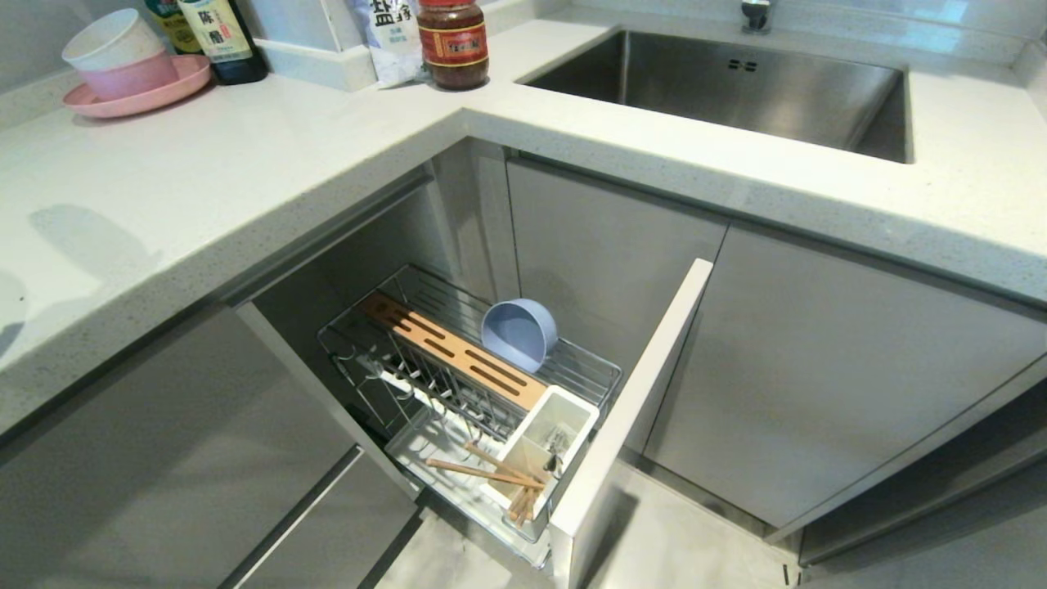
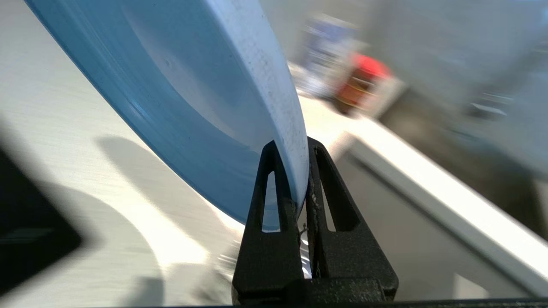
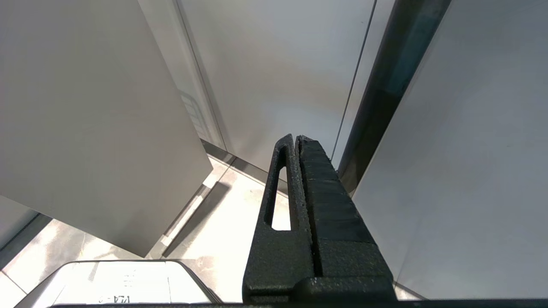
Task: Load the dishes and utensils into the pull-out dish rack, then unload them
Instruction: Take the plate out of the cupboard
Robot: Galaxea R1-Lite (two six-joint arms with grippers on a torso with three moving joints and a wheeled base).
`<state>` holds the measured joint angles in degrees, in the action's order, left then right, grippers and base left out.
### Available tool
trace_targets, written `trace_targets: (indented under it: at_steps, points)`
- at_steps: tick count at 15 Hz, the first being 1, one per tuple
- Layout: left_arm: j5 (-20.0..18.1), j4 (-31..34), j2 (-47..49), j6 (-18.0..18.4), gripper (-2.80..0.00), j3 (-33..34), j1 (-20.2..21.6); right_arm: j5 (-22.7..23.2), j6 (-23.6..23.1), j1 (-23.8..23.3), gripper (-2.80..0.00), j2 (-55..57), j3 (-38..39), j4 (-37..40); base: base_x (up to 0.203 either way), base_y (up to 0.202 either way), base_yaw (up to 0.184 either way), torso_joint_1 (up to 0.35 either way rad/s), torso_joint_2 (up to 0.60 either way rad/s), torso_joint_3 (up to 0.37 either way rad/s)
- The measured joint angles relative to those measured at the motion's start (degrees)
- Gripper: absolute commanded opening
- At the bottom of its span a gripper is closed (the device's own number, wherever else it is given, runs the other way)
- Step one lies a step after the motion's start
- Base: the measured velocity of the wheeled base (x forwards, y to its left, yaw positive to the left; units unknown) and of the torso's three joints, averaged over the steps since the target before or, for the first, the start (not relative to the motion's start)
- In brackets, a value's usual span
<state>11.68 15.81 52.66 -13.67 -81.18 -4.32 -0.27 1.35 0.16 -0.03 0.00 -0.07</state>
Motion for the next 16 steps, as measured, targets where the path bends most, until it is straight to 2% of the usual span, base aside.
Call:
trace_targets:
  at_steps: [2,3,6,8,10,13,16]
  points:
    - [-0.6,-0.1,1.5,6.6,-2.8,-1.0,8.2,0.0,0.0,0.0,-2.8,0.0,0.0,0.0,0.0,0.0,0.0,0.0,0.0,0.0]
    - [0.1,0.0,2.7,11.1,-2.8,-2.0,10.3,0.0,0.0,0.0,-2.8,0.0,0.0,0.0,0.0,0.0,0.0,0.0,0.0,0.0]
    - [6.6,1.9,7.7,23.7,-2.8,-5.3,13.1,0.0,0.0,0.0,-2.8,0.0,0.0,0.0,0.0,0.0,0.0,0.0,0.0,0.0]
    - [9.9,7.6,11.8,29.4,-2.8,-8.9,13.4,0.0,0.0,0.0,-2.8,0.0,0.0,0.0,0.0,0.0,0.0,0.0,0.0,0.0]
    - [11.3,14.6,15.6,30.9,-2.8,-12.8,13.1,0.0,0.0,0.0,-2.8,0.0,0.0,0.0,0.0,0.0,0.0,0.0,0.0,0.0]
    - [15.4,26.4,22.6,30.9,-2.8,-20.8,10.4,0.0,0.0,0.0,-2.8,0.0,0.0,0.0,0.0,0.0,0.0,0.0,0.0,0.0]
    - [23.8,35.4,29.7,30.6,-2.8,-27.3,6.1,0.0,0.0,0.0,-2.8,0.0,0.0,0.0,0.0,0.0,0.0,0.0,0.0,0.0]
